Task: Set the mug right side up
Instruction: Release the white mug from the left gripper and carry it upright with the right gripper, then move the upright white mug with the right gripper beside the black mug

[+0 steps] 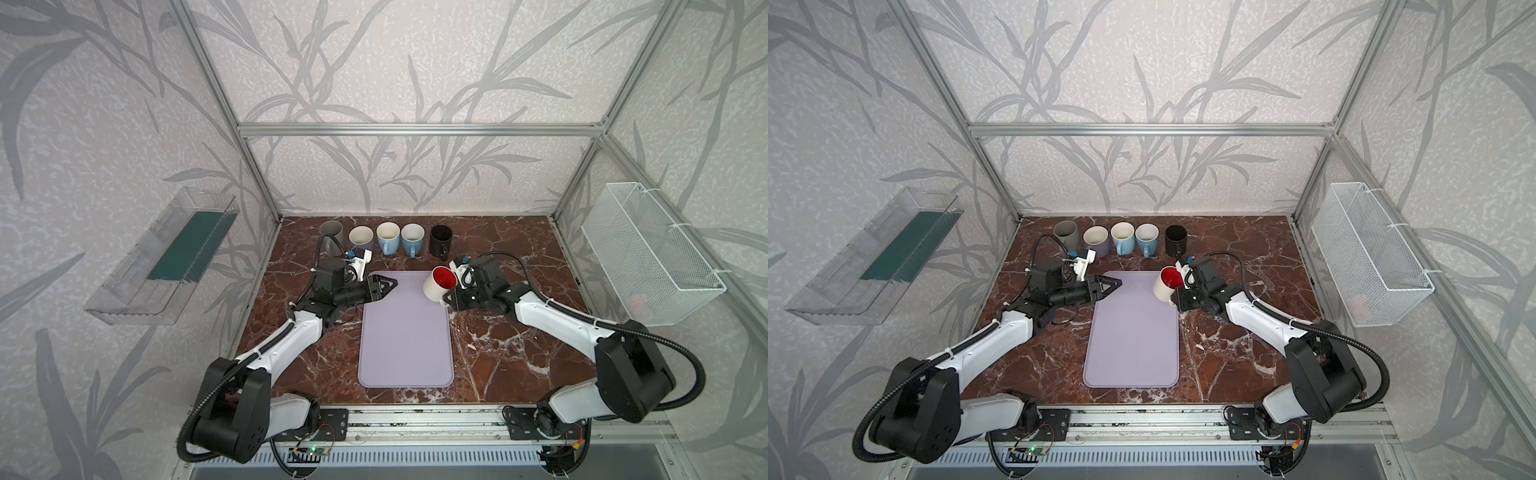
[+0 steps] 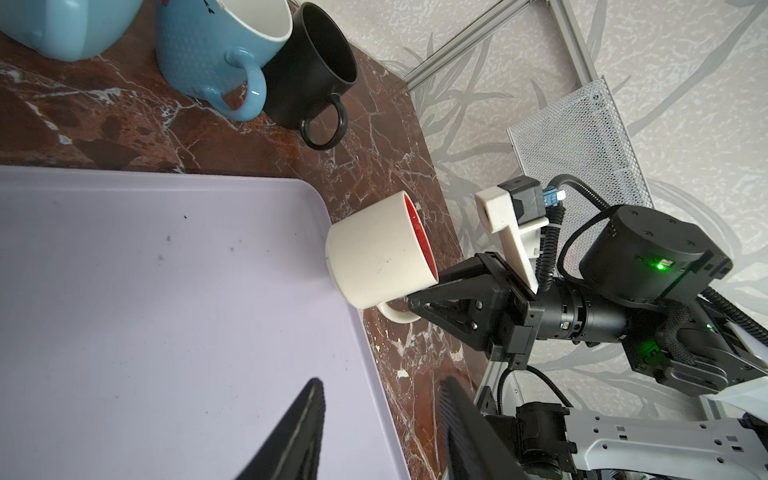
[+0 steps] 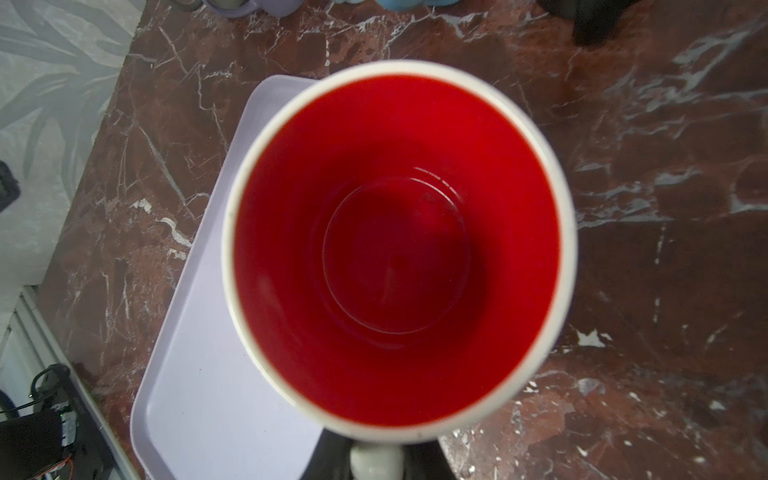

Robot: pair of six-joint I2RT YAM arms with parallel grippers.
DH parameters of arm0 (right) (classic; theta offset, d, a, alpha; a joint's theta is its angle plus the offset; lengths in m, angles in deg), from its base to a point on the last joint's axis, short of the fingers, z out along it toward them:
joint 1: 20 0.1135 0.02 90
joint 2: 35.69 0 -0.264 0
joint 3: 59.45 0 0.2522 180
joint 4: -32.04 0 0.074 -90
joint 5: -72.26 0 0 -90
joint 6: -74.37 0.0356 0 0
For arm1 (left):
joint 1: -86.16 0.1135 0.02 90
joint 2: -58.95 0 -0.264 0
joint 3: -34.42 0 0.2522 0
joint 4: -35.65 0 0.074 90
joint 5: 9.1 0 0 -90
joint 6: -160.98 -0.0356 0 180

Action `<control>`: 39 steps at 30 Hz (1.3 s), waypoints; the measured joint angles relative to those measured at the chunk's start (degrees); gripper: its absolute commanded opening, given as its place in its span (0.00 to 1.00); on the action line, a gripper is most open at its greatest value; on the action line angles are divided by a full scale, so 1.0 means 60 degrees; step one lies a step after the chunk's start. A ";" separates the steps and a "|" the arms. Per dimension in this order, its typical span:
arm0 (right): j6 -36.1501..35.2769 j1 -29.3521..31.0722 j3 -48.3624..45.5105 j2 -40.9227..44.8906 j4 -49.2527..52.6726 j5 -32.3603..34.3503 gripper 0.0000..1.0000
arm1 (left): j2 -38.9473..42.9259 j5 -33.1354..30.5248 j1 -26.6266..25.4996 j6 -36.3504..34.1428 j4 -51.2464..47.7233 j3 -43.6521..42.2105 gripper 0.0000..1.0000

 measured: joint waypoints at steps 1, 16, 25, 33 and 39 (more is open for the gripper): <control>-0.0058 -0.0047 0.0007 0.0000 0.0040 0.0076 0.00 | 0.0007 0.0004 0.0000 -0.0004 -0.0004 0.0004 0.48; -0.0790 -0.1479 0.0026 -0.0004 0.0419 0.0335 0.00 | 0.0379 -0.0127 0.0000 -0.0055 -0.0229 0.0004 0.49; -0.1198 -0.2127 0.0415 -0.0142 0.0590 0.0335 0.00 | 0.1016 -0.1122 -0.0142 -0.0714 -0.1599 0.0426 0.49; -0.1450 -0.2339 0.0729 -0.0521 0.0707 0.0342 0.00 | 0.1424 -0.2320 -0.0492 -0.1439 -0.2914 0.1104 0.49; -0.1585 -0.2473 0.1002 -0.0838 0.0754 0.0357 0.00 | 0.1435 -0.3614 -0.1115 -0.1963 -0.3982 0.1519 0.49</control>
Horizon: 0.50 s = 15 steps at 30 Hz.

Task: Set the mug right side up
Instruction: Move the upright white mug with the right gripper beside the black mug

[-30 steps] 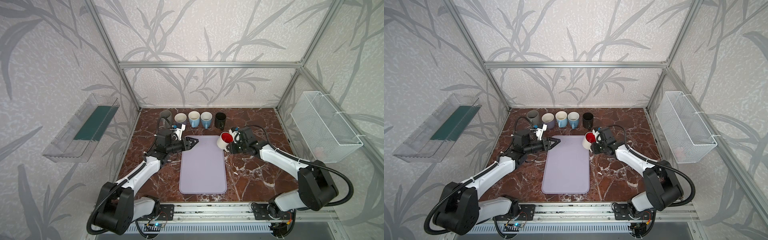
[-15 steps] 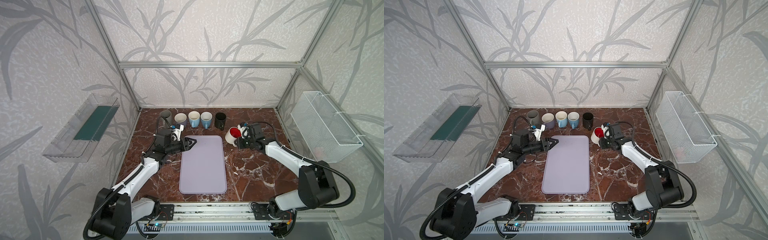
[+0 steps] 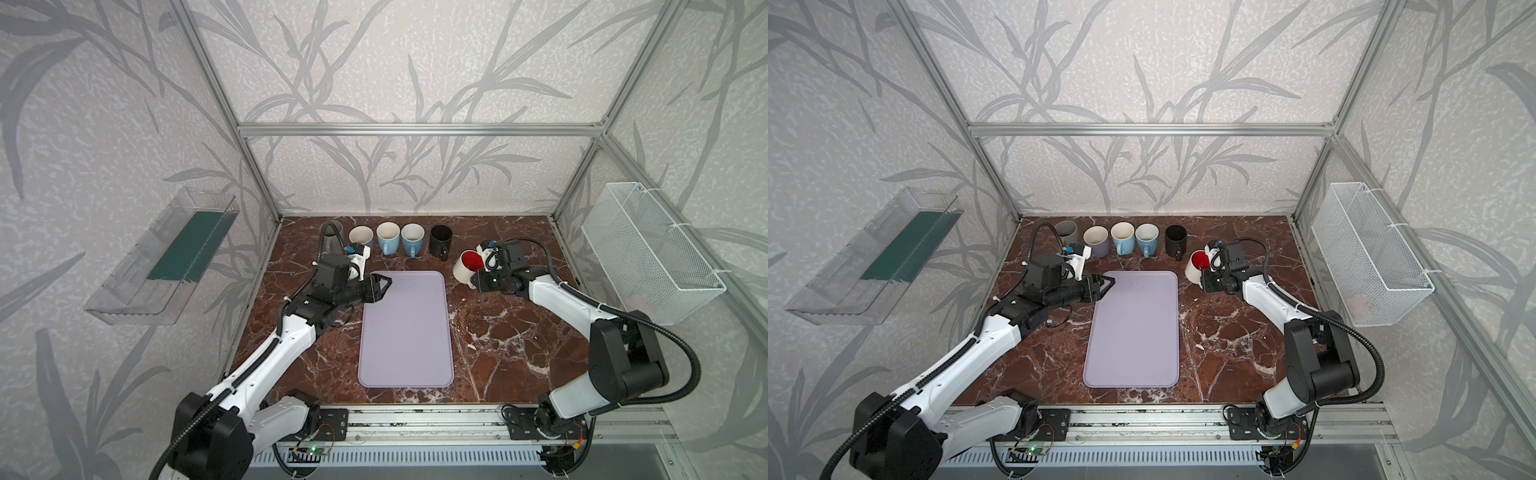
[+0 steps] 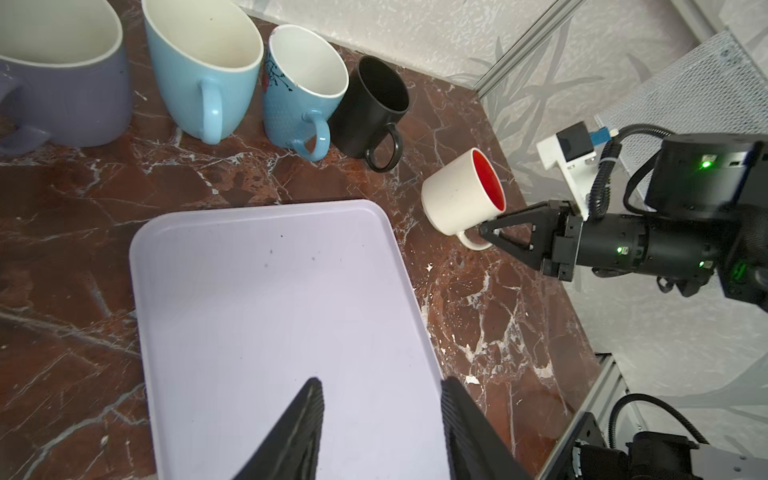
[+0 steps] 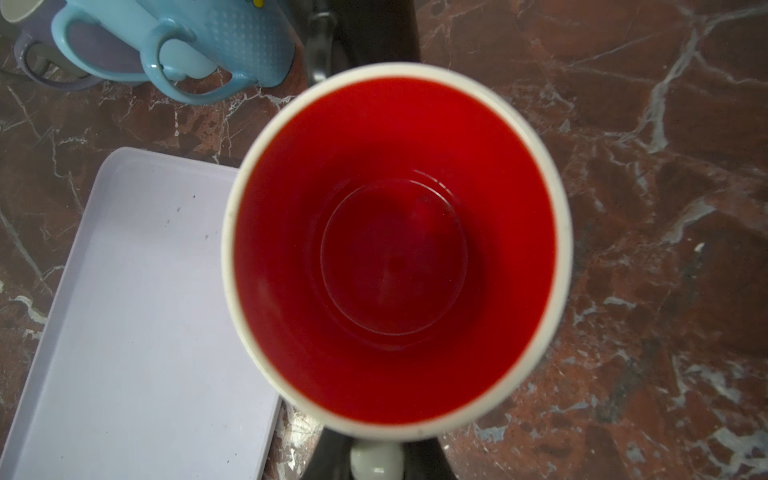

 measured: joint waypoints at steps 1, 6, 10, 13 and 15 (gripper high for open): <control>-0.0015 -0.0022 0.0069 -0.0076 0.0015 0.0004 0.00 | 0.0000 -0.0222 -0.0098 -0.0080 -0.0182 0.0076 0.49; -0.0109 -0.0040 0.0474 -0.0506 0.0047 0.0106 0.00 | -0.0004 -0.1107 -0.0412 -0.0448 -0.0798 0.0386 0.49; -0.0240 -0.0073 0.0925 -0.0914 0.0073 0.0233 0.00 | -0.0004 -0.1432 -0.0459 -0.0583 -0.1060 0.0401 0.49; -0.0339 -0.0073 0.1202 -0.1177 0.0080 0.0342 0.00 | -0.0004 -0.1552 -0.0459 -0.0659 -0.1173 0.0401 0.49; -0.0404 -0.0073 0.1384 -0.1351 0.0087 0.0444 0.00 | -0.0004 -0.1603 -0.0459 -0.0696 -0.1213 0.0401 0.49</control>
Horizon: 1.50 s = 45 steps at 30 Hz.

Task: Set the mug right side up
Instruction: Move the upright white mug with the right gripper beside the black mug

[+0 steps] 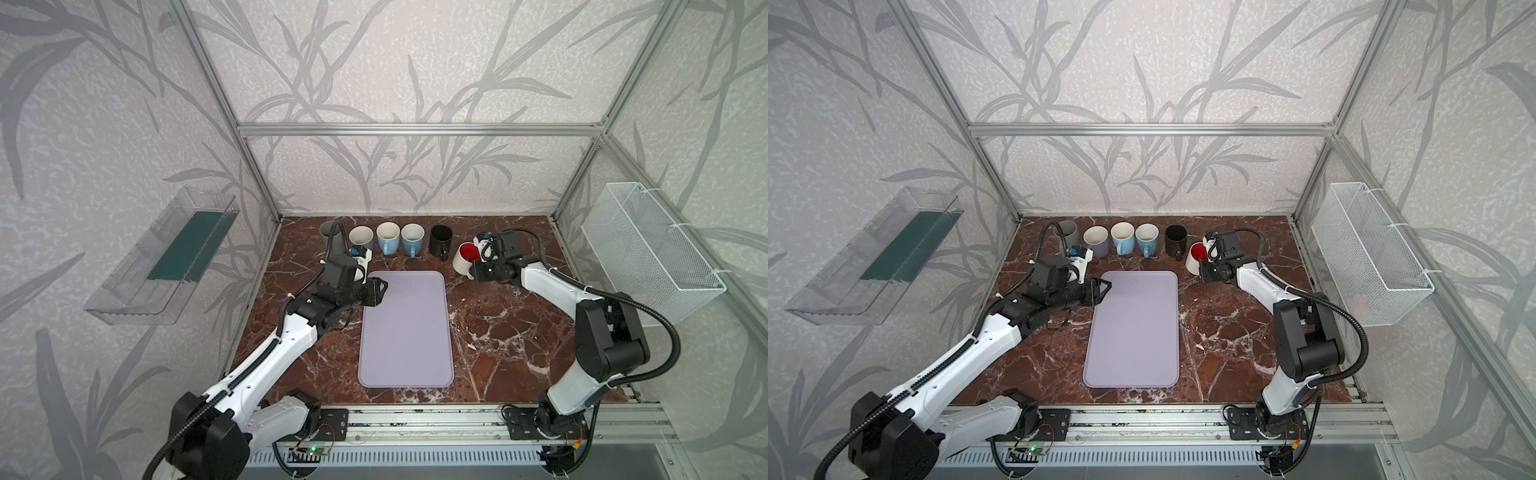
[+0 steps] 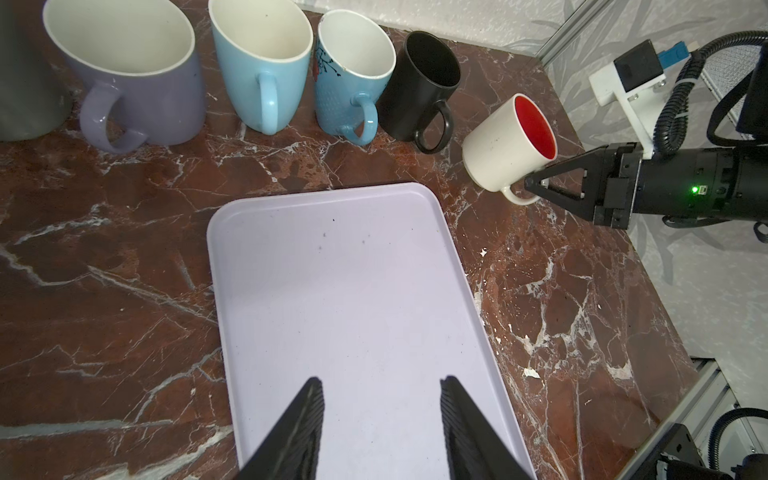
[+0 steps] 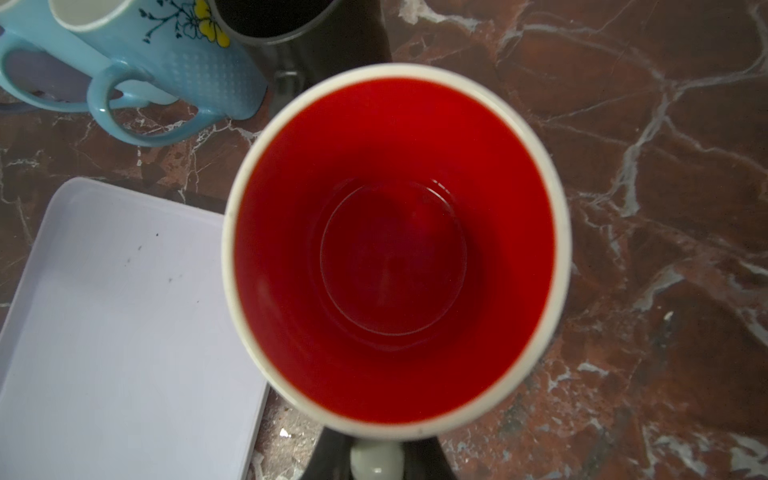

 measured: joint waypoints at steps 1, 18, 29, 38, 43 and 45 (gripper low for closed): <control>-0.0040 0.0000 0.0102 -0.0098 0.0000 0.0062 0.00 | 0.0000 -0.0007 0.0000 -0.0025 -0.0025 0.0000 0.49; -0.0412 -0.0055 0.0943 -0.1231 0.0066 0.0969 0.00 | 0.0007 -0.0026 -0.0007 -0.0219 -0.0339 0.0000 0.49; -0.0506 -0.0142 0.1610 -0.1785 0.0062 0.1246 0.00 | 0.0011 -0.0026 -0.0011 -0.0350 -0.0525 0.0000 0.50; -0.0656 -0.0153 0.2324 -0.2313 0.0124 0.1388 0.00 | 0.0011 -0.0022 -0.0011 -0.0361 -0.0525 0.0000 0.50; -0.0688 -0.0153 0.2430 -0.2484 0.0124 0.1515 0.00 | 0.0011 -0.0018 -0.0011 -0.0361 -0.0528 0.0004 0.50; -0.0688 -0.0157 0.2444 -0.2550 0.0131 0.1552 0.00 | 0.0011 -0.0018 -0.0011 -0.0361 -0.0528 0.0000 0.50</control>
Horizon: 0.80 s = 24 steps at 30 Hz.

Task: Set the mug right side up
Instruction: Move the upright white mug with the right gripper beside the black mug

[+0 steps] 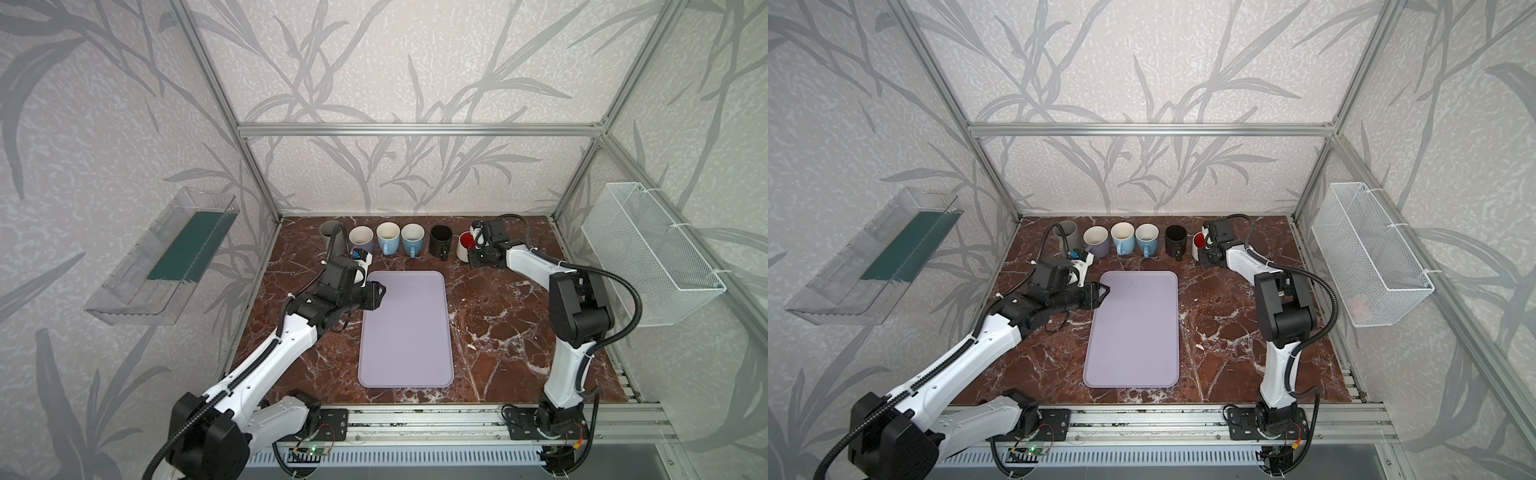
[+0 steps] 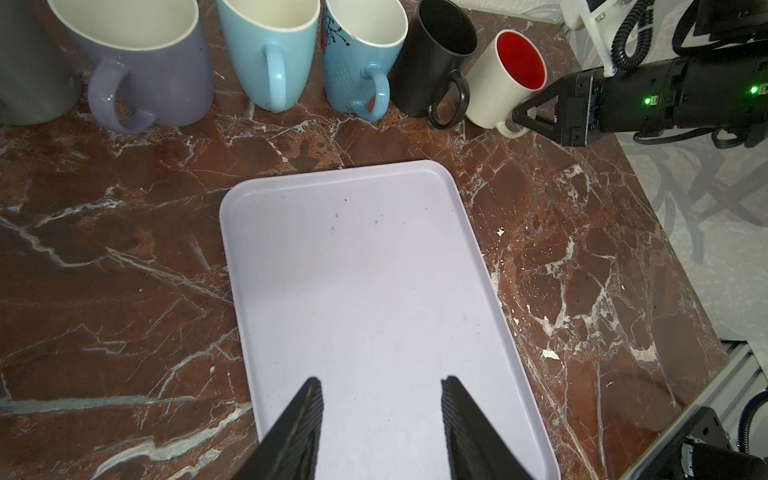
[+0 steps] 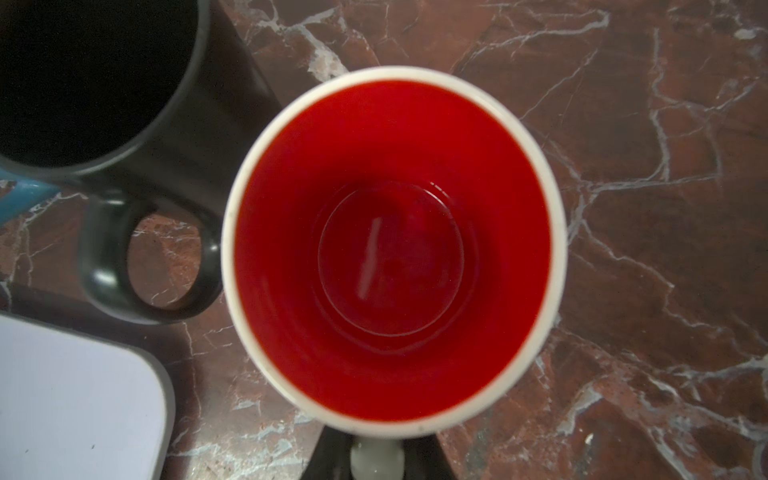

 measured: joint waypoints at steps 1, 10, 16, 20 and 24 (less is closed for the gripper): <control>0.0000 0.0000 0.0022 -0.0047 -0.0004 0.0022 0.00 | 0.0000 0.0000 0.0000 -0.0004 0.0000 0.0000 0.50; -0.0004 -0.0004 0.0211 -0.0397 -0.0066 0.0237 0.00 | 0.0000 -0.0007 0.0000 -0.0040 -0.0011 0.0000 0.50; 0.0000 -0.0011 0.0342 -0.0546 -0.0233 0.0386 0.00 | 0.0000 -0.0011 0.0000 -0.0106 -0.0066 0.0000 0.50; 0.0000 -0.0036 0.0517 -0.0696 -0.0291 0.0430 0.00 | 0.0000 -0.0015 -0.0007 -0.0131 -0.0069 0.0000 0.50; 0.0000 -0.0058 0.0710 -0.0823 -0.0251 0.0426 0.00 | 0.0000 -0.0015 -0.0007 -0.0168 -0.0073 0.0004 0.50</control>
